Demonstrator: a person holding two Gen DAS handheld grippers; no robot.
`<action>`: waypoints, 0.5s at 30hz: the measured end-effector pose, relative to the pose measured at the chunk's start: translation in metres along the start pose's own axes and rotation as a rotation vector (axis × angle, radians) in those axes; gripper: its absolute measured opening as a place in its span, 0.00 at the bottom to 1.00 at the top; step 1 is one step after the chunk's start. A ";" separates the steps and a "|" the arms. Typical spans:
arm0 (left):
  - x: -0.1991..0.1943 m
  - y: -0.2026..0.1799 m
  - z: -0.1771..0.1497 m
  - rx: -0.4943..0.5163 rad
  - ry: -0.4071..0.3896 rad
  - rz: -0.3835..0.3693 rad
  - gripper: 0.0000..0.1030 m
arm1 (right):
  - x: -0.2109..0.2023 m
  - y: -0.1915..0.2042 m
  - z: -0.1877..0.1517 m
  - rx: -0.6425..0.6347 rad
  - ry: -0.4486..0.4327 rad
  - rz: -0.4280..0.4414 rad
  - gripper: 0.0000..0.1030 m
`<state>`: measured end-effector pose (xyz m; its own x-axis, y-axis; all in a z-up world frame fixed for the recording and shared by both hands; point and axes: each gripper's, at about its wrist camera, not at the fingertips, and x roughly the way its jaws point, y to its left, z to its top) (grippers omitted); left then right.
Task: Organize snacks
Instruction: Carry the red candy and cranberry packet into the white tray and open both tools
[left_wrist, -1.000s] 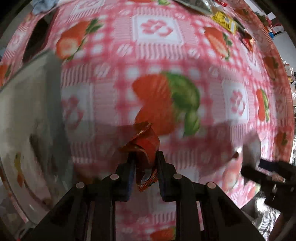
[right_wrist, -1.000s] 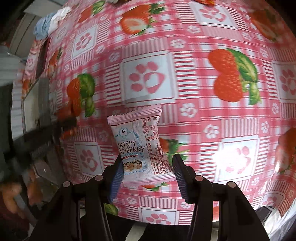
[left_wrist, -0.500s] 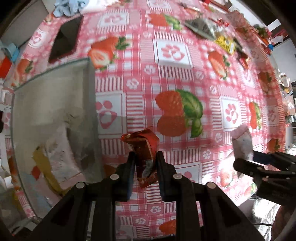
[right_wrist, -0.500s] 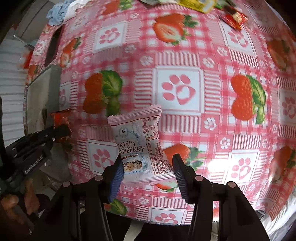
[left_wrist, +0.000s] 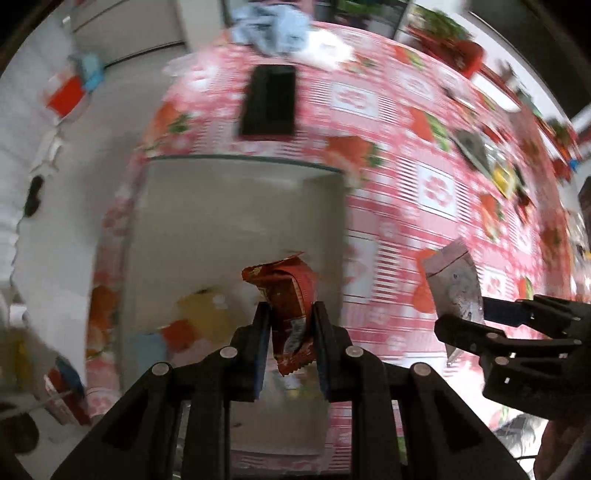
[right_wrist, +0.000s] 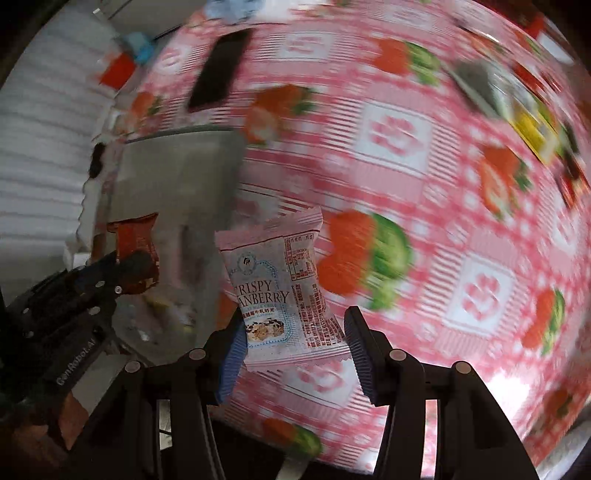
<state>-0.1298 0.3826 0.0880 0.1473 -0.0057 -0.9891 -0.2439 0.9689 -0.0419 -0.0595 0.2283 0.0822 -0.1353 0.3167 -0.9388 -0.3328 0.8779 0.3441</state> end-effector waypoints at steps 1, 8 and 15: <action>0.002 0.012 -0.001 -0.026 0.005 0.015 0.24 | 0.002 0.009 0.004 -0.019 0.001 0.008 0.52; 0.012 0.063 -0.010 -0.113 0.037 0.073 0.24 | 0.029 0.071 0.036 -0.128 0.038 0.027 0.52; 0.025 0.076 -0.005 -0.149 0.050 0.083 0.24 | 0.054 0.095 0.060 -0.162 0.062 -0.018 0.52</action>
<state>-0.1498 0.4545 0.0599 0.0734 0.0571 -0.9957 -0.3932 0.9192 0.0237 -0.0424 0.3504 0.0636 -0.1839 0.2746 -0.9438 -0.4807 0.8125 0.3300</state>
